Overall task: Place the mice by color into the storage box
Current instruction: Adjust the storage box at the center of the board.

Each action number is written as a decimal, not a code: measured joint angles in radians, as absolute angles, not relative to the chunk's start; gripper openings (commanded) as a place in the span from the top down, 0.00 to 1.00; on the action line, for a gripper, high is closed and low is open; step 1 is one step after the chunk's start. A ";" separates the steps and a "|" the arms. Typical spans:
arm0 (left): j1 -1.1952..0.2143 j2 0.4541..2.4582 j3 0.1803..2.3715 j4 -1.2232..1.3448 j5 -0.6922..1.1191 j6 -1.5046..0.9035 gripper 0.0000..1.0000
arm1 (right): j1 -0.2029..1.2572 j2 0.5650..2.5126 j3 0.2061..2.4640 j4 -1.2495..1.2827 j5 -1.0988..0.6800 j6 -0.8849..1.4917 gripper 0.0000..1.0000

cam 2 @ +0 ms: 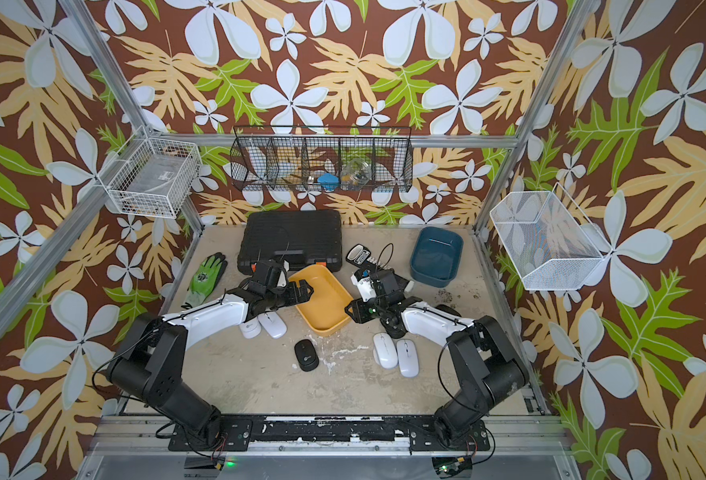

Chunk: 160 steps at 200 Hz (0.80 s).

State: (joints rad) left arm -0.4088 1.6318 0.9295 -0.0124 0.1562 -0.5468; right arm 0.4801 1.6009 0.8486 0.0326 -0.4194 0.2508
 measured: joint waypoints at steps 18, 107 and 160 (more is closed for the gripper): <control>-0.413 1.638 0.933 -0.005 0.160 -0.529 0.00 | 0.488 1.601 0.840 0.046 -0.432 0.253 0.53; -0.413 1.607 0.953 -0.007 0.190 -0.450 0.00 | 0.603 1.581 0.762 0.128 -0.501 0.344 0.53; -0.413 1.485 0.984 -0.082 0.181 -0.444 0.00 | 0.603 1.504 0.763 0.128 -0.467 0.384 0.33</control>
